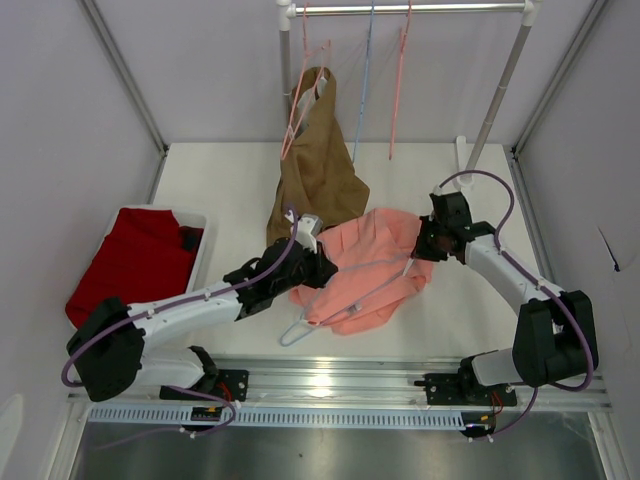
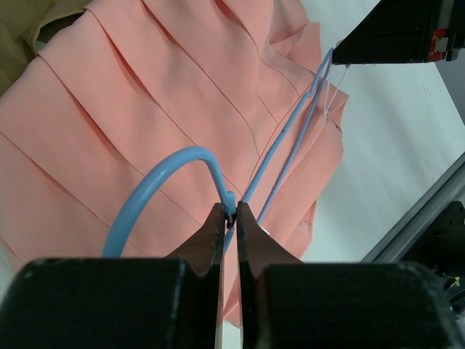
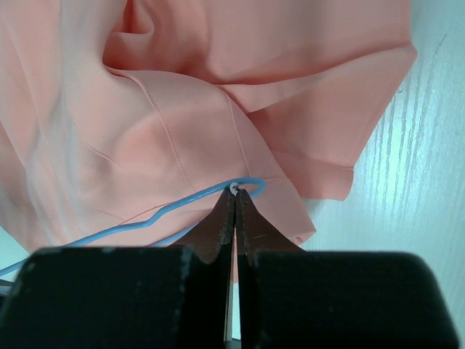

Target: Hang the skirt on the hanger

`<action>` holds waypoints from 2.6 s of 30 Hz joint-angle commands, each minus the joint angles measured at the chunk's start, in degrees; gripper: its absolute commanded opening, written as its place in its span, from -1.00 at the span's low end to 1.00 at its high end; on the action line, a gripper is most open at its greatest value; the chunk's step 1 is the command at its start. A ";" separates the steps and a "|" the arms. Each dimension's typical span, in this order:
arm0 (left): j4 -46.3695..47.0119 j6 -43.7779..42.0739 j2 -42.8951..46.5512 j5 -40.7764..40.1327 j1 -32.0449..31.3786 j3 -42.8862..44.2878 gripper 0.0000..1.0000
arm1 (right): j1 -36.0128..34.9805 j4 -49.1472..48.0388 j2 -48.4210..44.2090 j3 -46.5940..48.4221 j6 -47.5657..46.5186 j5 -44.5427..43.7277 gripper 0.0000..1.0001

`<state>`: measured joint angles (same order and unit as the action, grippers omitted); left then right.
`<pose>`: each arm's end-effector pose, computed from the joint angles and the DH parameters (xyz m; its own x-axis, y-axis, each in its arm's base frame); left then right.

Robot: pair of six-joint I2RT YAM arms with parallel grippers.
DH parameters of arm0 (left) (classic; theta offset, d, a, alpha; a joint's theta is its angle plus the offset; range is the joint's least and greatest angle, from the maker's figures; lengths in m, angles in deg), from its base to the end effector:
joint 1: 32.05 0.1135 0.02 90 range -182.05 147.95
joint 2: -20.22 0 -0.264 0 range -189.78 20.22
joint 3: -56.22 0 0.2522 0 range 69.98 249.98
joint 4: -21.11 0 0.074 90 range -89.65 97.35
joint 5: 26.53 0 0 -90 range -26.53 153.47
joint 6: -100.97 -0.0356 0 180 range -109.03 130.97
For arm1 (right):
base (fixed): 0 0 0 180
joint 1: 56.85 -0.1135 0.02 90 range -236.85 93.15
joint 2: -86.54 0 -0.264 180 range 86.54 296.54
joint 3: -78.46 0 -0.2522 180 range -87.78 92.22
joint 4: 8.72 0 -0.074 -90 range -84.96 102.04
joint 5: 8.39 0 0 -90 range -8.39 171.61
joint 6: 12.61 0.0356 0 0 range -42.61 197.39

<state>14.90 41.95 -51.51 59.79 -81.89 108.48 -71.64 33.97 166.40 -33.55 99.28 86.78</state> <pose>0.1783 -0.2077 0.2327 -0.6130 -0.0701 -0.7870 0.4780 0.7602 -0.4401 0.2736 0.0755 0.2323 -0.8446 0.1610 -0.5107 0.0109 0.9587 0.2843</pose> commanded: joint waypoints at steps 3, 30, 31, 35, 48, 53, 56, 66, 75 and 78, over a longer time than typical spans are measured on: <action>-6.05 -0.75 1.41 -1.93 0.01 2.10 -1.00 | -0.42 -1.60 0.48 2.72 -1.06 -4.28 -1.00; -9.13 0.13 4.58 -0.27 0.01 2.72 -1.00 | 1.07 -8.89 1.01 -0.80 0.26 3.00 -1.00; -9.13 0.13 4.66 -0.45 0.01 2.63 -1.00 | 1.08 -8.98 0.83 -0.97 0.35 3.35 -1.00; -8.78 0.04 4.58 0.08 0.01 2.63 -1.00 | 1.43 -9.33 0.13 -1.76 0.43 3.71 -1.00; -10.10 -1.27 1.76 5.35 0.01 4.83 -1.00 | 2.22 -9.94 0.48 -1.94 0.00 4.15 -1.00; -10.89 -1.19 2.38 5.27 0.01 4.57 -1.00 | 2.57 -10.21 0.74 -2.21 0.08 4.06 -1.00; -12.29 -0.22 3.78 1.68 0.01 4.13 -1.00 | 3.09 -10.47 0.92 -2.47 -0.09 4.32 -1.00; -12.91 2.59 8.09 -2.82 0.01 1.75 -1.00 | 5.47 -19.68 1.62 -6.60 0.78 14.51 -1.00; -15.81 3.29 8.53 -4.40 0.01 2.63 -1.00 | 7.84 -31.10 1.97 -9.76 3.42 24.52 -1.00; -17.04 3.82 8.00 -5.37 0.01 2.81 -1.00 | 8.98 -30.43 2.41 -9.24 3.34 24.98 -1.00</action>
<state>0.65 45.01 -44.53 56.05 -81.78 110.91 -63.88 9.73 168.41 -43.18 101.82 108.33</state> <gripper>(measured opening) 0.076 0.010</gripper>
